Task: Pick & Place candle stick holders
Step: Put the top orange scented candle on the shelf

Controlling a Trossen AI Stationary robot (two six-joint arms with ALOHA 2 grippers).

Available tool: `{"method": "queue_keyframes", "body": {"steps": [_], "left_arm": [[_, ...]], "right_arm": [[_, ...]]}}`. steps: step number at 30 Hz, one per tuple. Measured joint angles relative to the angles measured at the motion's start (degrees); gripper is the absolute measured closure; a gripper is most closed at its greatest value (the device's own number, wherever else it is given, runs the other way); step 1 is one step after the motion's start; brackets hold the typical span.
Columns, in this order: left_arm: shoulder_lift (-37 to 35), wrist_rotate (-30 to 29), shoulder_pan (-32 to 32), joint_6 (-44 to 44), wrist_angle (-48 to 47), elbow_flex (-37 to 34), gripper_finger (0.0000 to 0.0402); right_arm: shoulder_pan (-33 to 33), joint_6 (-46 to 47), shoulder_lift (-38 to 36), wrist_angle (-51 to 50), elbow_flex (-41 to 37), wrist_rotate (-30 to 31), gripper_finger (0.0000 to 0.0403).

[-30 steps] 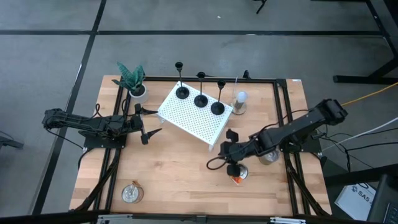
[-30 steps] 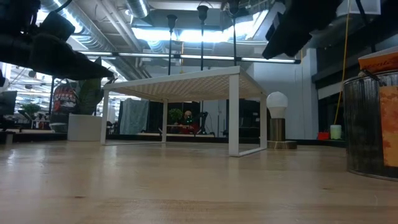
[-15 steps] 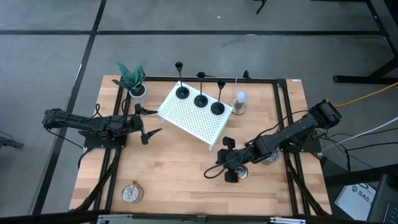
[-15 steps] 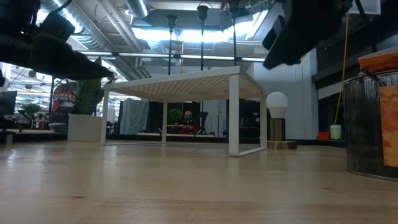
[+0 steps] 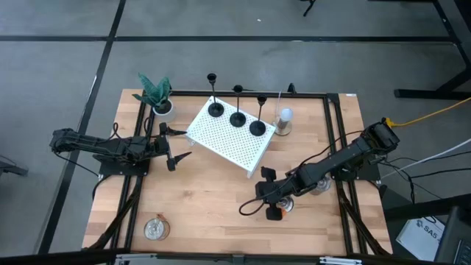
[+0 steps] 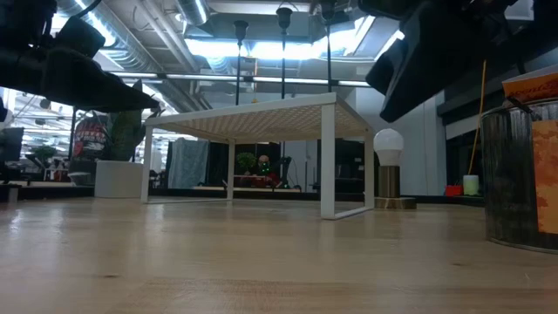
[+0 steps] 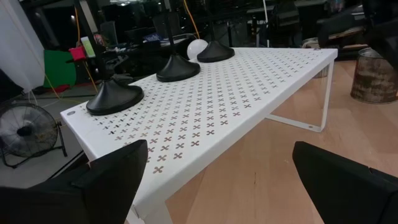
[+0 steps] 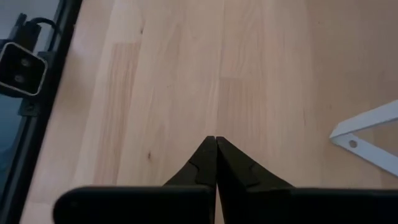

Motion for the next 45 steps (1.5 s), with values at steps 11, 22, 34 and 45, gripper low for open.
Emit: {"method": "queue_keyframes", "body": {"steps": [11, 22, 34, 45], "left_arm": [[0.0, 0.01, 0.02, 0.0, -0.02, 0.01, 0.0001], [0.0, 0.0, 0.01, 0.0, 0.02, 0.0, 0.0002], [0.0, 0.0, 0.02, 0.0, 0.0, 0.0, 0.0002], [0.0, 0.0, 0.02, 0.0, 0.02, 0.0, 0.0002]], "right_arm": [[0.19, -0.2, -4.82, -2.17, 0.0, -3.04, 0.0369], [1.32, 1.44, -6.08, -9.56, 0.0, -3.5, 0.0222], [1.36, 1.53, -6.08, -10.71, 0.0, -8.2, 0.0088], [1.34, 1.5, -6.08, -14.45, 0.02, -8.15, 0.0086]]}}
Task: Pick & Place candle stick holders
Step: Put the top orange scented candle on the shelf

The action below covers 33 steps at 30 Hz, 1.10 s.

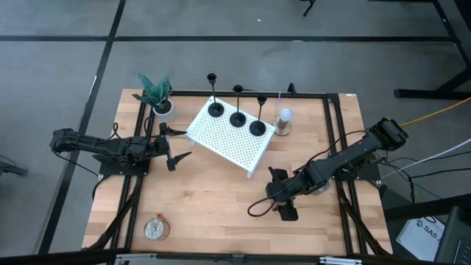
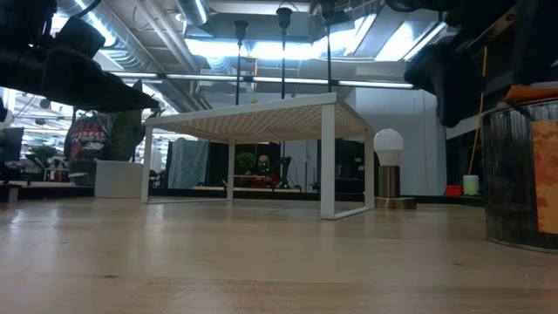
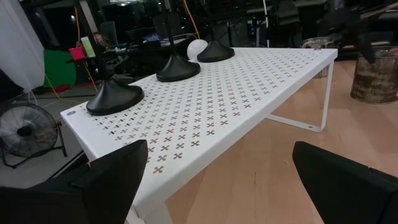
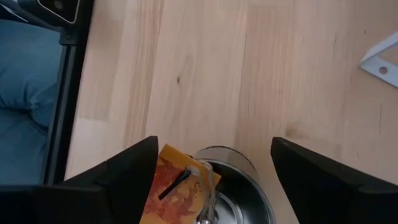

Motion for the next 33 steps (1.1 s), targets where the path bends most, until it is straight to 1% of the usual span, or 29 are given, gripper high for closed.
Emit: {"method": "queue_keyframes", "body": {"steps": [3, 5, 11, 12, 16, 22, 28, 33], "left_arm": [[0.0, 0.0, 0.0, 0.0, 0.0, 0.0, 0.0002], [0.0, 0.0, 0.0, -0.01, 0.0, 0.0, 0.0002], [0.0, 0.0, -0.01, 0.0, 0.0, 0.0, 0.0002], [0.0, 0.0, -0.01, 0.0, 0.0, 0.0, 0.0002], [0.0, 0.0, 0.0, 0.0, 0.0, 0.0, 0.0002], [0.0, 0.0, -0.01, 0.0, 0.0, 0.0, 0.0002], [0.0, 0.01, 0.0, 0.0, 0.0, 0.01, 0.0002], [0.0, 0.0, 0.0, 0.0, 0.01, 0.0, 0.0001]], "right_arm": [[-0.02, -0.06, 0.0, -0.05, -0.02, 0.0, 0.0085], [0.0, -0.69, 0.0, -0.05, 0.0, 0.0, 0.0076], [-0.02, -1.72, 0.0, -0.05, 0.0, 0.02, 0.0013], [0.0, -1.68, 0.0, -0.05, 0.0, 0.02, 0.0008], [-0.02, -1.73, 0.0, -0.05, 0.0, 0.02, 0.0013], [-0.02, -1.7, 0.0, -0.23, 0.0, 0.02, 0.0004], [0.25, -1.55, 0.0, -4.66, 0.02, 0.2, 0.0003], [1.35, -0.17, -0.02, -4.72, 0.46, 0.27, 0.0003]]}}
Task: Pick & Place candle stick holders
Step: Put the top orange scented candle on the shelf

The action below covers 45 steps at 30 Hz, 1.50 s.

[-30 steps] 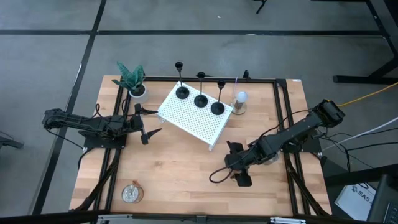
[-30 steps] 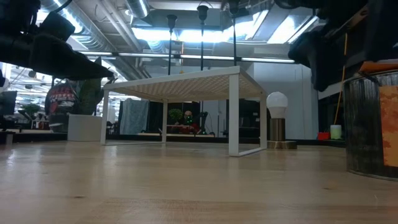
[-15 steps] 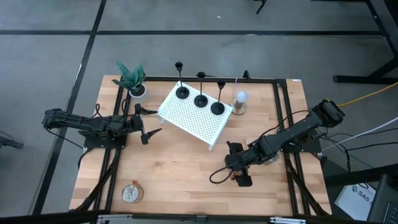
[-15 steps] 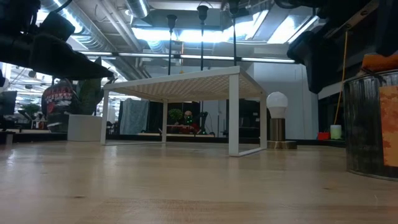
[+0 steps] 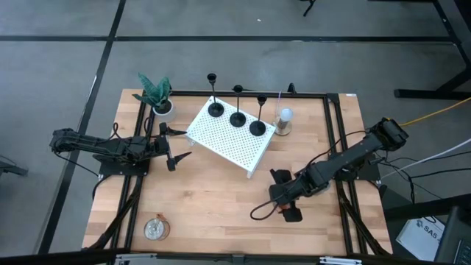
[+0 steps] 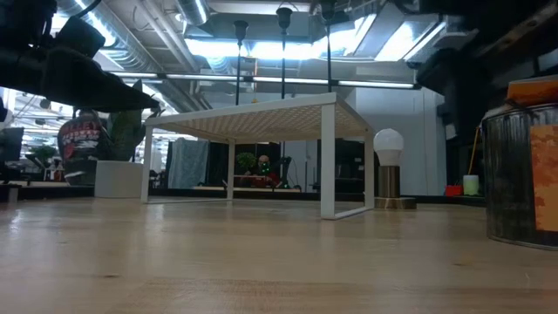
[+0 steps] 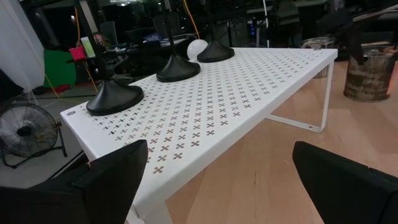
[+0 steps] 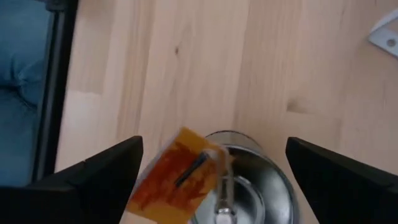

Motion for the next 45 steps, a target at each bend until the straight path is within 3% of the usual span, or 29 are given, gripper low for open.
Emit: {"method": "queue_keyframes", "body": {"steps": [21, 45], "left_arm": [[0.0, 0.0, -0.02, 0.0, -0.02, 0.0, 0.0001], [0.0, 0.0, 0.0, -0.01, -0.01, 0.01, 0.0002]], "right_arm": [[6.74, 4.92, -0.35, -9.4, 3.82, 8.74, 0.0004], [7.82, 5.58, -0.42, -8.04, 2.49, 13.94, 0.0004]]}}
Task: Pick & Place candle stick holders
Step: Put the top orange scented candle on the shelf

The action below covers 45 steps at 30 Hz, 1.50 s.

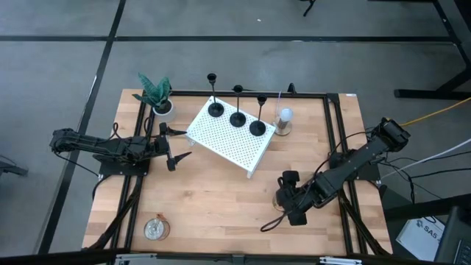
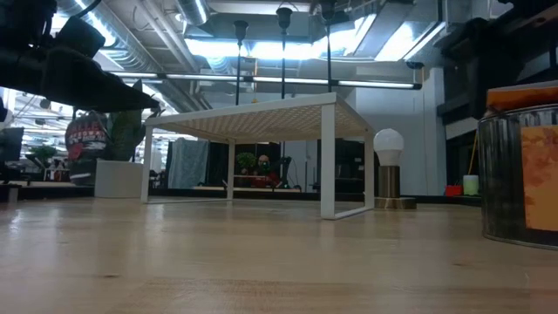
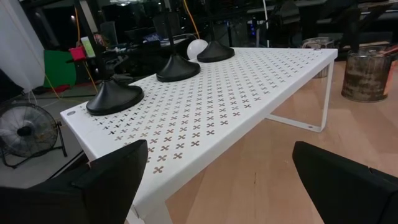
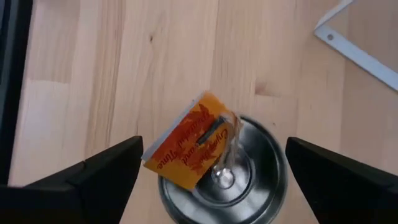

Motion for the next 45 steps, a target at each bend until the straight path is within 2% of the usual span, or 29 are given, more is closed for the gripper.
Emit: {"method": "queue_keyframes", "body": {"steps": [20, 45], "left_arm": [[0.0, 0.0, 0.0, 0.01, -0.02, 0.0, 0.0002], [0.02, 0.0, 0.01, 0.01, 0.0, -0.01, 0.0002]], "right_arm": [[-0.52, 0.76, 0.92, -4.61, -0.02, 0.01, 0.0004], [-1.76, 2.11, 7.65, -1.97, -0.02, -1.36, 0.0004]]}}
